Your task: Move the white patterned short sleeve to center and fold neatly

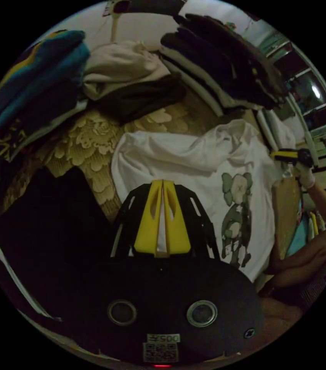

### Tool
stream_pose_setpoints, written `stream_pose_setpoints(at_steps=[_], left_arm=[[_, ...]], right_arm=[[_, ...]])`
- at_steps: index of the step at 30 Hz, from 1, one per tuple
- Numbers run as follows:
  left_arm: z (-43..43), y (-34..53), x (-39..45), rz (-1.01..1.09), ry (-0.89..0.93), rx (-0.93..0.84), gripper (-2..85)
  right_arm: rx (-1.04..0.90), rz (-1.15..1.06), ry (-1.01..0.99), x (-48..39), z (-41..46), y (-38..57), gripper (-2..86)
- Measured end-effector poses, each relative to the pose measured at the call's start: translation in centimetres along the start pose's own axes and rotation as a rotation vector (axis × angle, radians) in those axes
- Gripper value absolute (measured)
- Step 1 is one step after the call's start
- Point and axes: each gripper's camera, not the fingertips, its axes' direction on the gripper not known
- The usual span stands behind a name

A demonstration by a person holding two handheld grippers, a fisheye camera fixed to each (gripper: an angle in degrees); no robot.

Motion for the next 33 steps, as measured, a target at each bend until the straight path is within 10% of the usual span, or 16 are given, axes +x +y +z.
stream_pose_setpoints(at_steps=[9, 22, 33], left_arm=[[-0.6, -1.1, -1.5, 0.153, 0.003, -0.021, -0.7], [-8.0, 9.4, -13.8, -0.288, 0.158, 0.341, -0.6], [-13.0, 19.8, -11.7, 0.042, -0.054, 0.227, 2.9]], right_arm=[[0.081, -0.088, -0.238, -6.1, -3.1, -5.2, -1.2], [0.093, 0.132, -0.055, -9.5, -6.9, -5.9, -1.5], [0.177, -0.170, -0.487, -24.9, -13.1, -9.8, -1.0]])
